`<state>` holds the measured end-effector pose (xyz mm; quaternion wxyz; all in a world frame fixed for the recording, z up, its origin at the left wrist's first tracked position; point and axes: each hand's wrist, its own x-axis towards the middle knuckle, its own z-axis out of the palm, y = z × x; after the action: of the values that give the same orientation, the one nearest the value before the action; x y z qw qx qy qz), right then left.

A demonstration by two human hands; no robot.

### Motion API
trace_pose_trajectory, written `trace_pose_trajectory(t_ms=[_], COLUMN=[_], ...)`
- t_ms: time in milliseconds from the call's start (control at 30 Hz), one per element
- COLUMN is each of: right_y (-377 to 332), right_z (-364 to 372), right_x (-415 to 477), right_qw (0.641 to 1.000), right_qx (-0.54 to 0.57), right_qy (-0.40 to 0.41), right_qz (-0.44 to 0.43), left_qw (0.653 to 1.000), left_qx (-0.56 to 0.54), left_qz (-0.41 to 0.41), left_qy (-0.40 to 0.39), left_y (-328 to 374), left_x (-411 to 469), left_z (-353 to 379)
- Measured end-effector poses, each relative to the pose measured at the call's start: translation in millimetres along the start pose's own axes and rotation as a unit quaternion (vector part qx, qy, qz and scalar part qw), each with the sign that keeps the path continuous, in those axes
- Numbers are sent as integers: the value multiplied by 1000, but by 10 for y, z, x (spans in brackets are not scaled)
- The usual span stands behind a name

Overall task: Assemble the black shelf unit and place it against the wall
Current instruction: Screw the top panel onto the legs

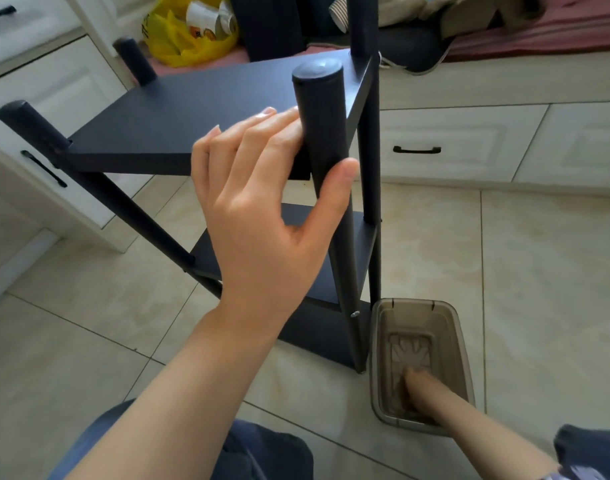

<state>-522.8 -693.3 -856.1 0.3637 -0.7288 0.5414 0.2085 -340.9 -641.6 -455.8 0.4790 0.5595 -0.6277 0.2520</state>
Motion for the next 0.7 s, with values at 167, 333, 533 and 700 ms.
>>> trace_pose_trajectory(t_ms=[167,333,533,700], right_y=[-4,17,6,20], right_z=[3,28,-90,-176], right_x=[17,32,-79,-195], right_qw=[998,996,997,993], right_qx=[-56,-78,-20,18], right_qy=[5,16,40,82], right_qz=[-15,-31,-62,-85], left_qw=[1000,1000,1000,1000], left_qx=[5,4,8,4], left_qz=[6,2,2,-5], left_qy=[-4,-4,-6,-4], left_y=[-8,-5,-14,8], left_x=[-7,-3,0,6], left_z=[-8,-12,-1,-9])
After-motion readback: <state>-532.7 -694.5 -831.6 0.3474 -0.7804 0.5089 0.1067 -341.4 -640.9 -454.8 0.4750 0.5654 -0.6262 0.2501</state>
